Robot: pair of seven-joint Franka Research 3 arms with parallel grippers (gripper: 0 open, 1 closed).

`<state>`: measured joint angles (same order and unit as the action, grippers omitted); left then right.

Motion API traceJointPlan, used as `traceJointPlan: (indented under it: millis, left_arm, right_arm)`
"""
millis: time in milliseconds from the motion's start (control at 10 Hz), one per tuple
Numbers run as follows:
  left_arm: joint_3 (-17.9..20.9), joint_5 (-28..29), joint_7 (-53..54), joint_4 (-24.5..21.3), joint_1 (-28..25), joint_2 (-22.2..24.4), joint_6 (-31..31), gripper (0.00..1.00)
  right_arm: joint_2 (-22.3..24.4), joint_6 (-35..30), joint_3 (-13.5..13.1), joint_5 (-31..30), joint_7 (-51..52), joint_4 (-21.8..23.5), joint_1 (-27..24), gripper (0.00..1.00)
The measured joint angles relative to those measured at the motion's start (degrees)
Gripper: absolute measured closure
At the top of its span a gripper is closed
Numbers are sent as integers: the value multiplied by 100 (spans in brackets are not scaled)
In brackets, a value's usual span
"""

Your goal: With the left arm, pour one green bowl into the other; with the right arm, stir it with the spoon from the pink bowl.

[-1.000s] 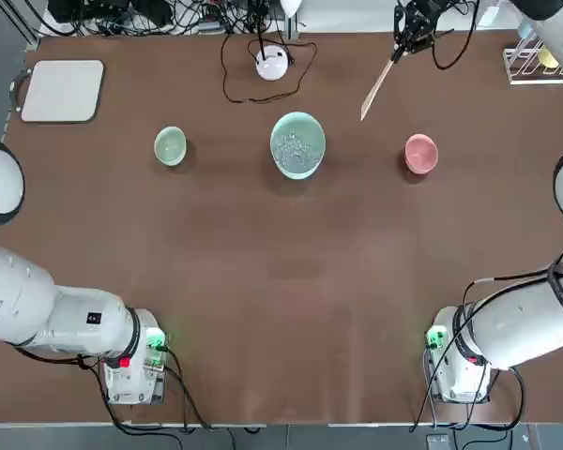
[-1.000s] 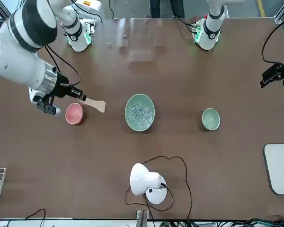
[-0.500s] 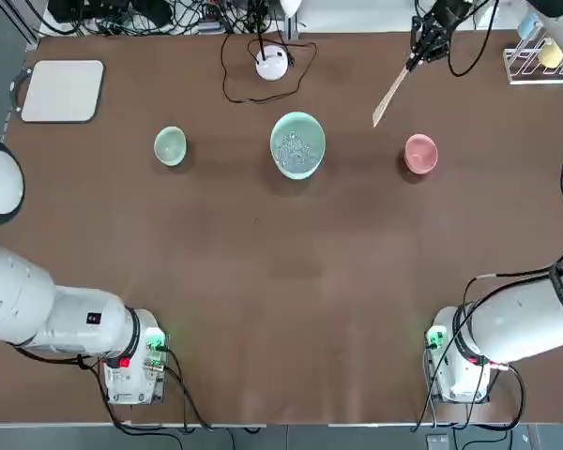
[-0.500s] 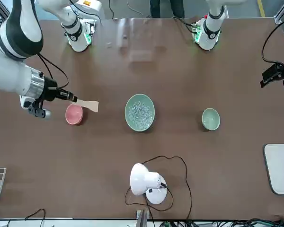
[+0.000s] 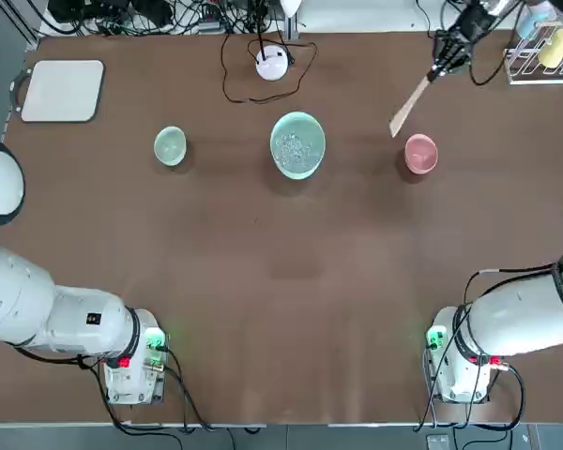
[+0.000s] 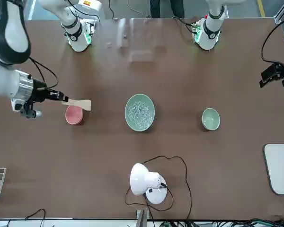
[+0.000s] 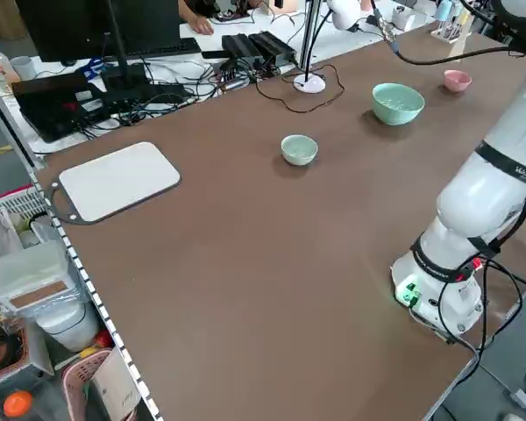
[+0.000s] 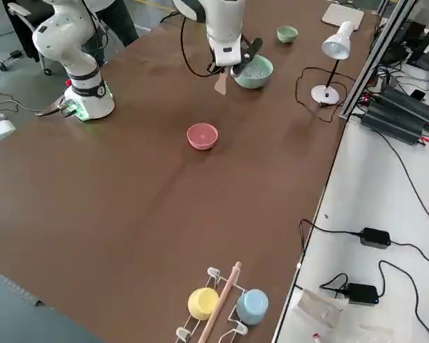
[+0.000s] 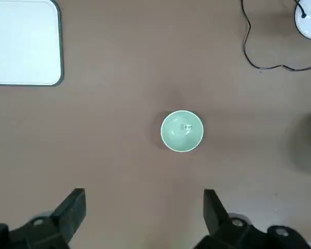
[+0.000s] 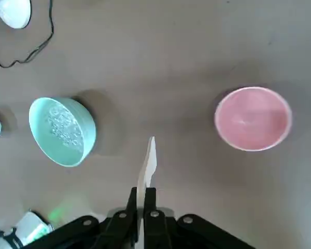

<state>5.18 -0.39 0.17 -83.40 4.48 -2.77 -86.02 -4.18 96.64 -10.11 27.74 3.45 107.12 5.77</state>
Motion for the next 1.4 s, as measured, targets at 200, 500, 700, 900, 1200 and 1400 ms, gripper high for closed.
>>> traceJointPlan:
  millis: [200,500,700,900,1200,1400]
  left_arm:
    - [-1,0,0,1,0,0,0,0]
    - [-2,0,0,1,-2,0,2,0]
    - [1,0,0,1,-12,-2,3,0]
    - [4,0,0,1,-13,-2,3,0]
    - [-11,-3,0,1,17,-2,3,0]
    - [-14,-3,0,1,16,-2,3,0]
  right_arm:
    - [6,-144,-6,102,863,106,-582,94]
    - [5,-206,-6,494,1738,349,-1248,94]
    - [-5,-332,-3,766,2006,412,-1552,94]
    - [-56,-337,-2,830,2069,530,-1724,94]
    - [-362,-330,0,1218,2590,720,-1974,94]
    - [-619,-295,0,1420,3079,755,-2077,94]
